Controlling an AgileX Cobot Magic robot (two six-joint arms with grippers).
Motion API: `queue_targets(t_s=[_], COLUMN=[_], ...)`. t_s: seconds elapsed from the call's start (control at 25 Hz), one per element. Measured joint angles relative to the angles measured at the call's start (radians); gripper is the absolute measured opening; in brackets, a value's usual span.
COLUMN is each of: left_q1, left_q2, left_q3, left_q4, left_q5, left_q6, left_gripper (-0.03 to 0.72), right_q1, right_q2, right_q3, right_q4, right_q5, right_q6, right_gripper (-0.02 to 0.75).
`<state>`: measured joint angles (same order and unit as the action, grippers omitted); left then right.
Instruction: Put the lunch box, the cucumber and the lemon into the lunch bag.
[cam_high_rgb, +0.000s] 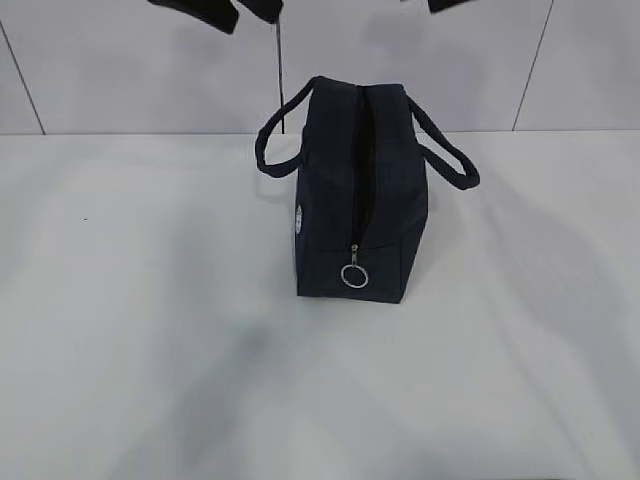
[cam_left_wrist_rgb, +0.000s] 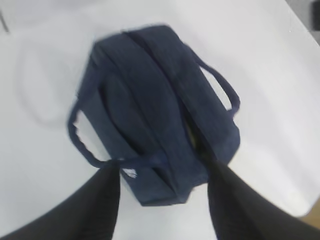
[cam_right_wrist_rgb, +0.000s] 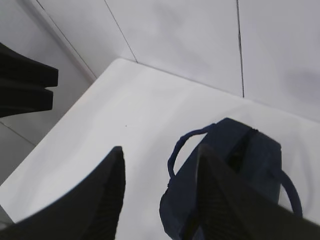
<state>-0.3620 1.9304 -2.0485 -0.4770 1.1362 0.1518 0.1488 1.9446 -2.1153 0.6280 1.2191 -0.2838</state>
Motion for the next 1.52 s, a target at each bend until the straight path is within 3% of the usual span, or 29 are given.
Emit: queue_targets(t_s=[0.16, 0.44, 0.64, 0.92, 1.08, 1.2, 1.36, 1.52], left_q1=[0.0, 0.0, -0.015, -0.072, -0.08, -0.08, -0.08, -0.08], left_q2=[-0.091, -0.266, -0.374, -0.595, -0.739, -0.826, -0.916, -0.984], left_q3=[0.0, -0.002, 0.054, 0.397, 0.651, 0.836, 1.042, 1.16], left_q4=[0.073, 0.101, 0.134, 0.213, 0.215, 0.213, 0.199, 0.16], left_q5=[-0.039, -0.11, -0.135, -0.343, -0.484, -0.535, -0.565, -0.598], left_q6=[0.0, 0.0, 0.0, 0.01, 0.026, 0.037, 0.049, 0.054], left_gripper=[0.392, 0.377, 0.363, 0.361, 0.361, 0.361, 0.361, 0.361], right_q1=[0.0, 0.0, 0.0, 0.0, 0.0, 0.0, 0.0, 0.0], right_q2=[-0.128, -0.373, -0.588, -0.922, -1.044, -1.099, -1.107, -1.059], right_q3=[-0.002, 0.004, 0.183, 0.665, 0.938, 1.138, 1.371, 1.5], right_q4=[0.006, 0.007, 0.007, 0.022, 0.098, 0.211, 0.443, 0.634], right_q5=[-0.031, -0.035, -0.106, -0.313, -0.344, -0.363, -0.383, -0.364], right_q6=[-0.024, -0.064, -0.114, -0.234, -0.317, -0.41, -0.656, -0.925], right_gripper=[0.352, 0.351, 0.351, 0.351, 0.35, 0.35, 0.35, 0.35])
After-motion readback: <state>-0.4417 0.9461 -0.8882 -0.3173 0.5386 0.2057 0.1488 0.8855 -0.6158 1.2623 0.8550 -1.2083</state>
